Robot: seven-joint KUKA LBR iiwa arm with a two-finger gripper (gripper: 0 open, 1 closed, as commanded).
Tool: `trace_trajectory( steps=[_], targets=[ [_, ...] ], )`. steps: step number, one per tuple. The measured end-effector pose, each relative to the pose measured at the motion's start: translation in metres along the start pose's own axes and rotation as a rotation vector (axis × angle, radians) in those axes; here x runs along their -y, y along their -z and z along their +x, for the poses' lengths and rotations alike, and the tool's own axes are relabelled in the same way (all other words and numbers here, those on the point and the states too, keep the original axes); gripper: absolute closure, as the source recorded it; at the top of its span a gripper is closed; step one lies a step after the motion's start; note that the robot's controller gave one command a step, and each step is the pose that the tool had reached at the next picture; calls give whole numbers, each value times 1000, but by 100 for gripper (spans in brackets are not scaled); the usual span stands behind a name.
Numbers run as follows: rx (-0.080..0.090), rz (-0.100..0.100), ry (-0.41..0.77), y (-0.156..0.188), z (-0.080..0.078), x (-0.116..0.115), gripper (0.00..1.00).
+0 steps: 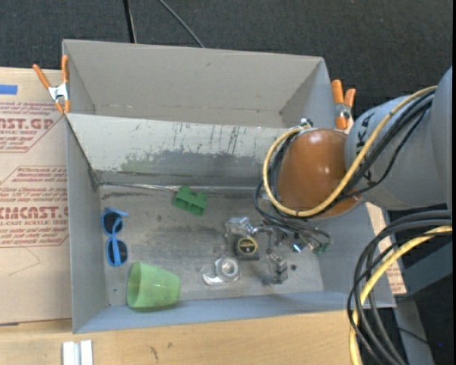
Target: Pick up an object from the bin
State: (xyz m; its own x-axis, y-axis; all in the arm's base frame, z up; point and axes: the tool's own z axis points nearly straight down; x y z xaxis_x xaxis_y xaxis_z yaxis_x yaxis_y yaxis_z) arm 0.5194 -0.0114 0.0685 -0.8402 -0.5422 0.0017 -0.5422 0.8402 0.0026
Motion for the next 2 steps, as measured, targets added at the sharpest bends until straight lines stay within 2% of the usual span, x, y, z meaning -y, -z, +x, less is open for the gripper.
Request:
trace_trajectory(
  steps=[1,2],
  targets=[
    [5,4,-1,2,-1,1,100],
    [9,7,45,142,-4,-20,100]
  ],
)
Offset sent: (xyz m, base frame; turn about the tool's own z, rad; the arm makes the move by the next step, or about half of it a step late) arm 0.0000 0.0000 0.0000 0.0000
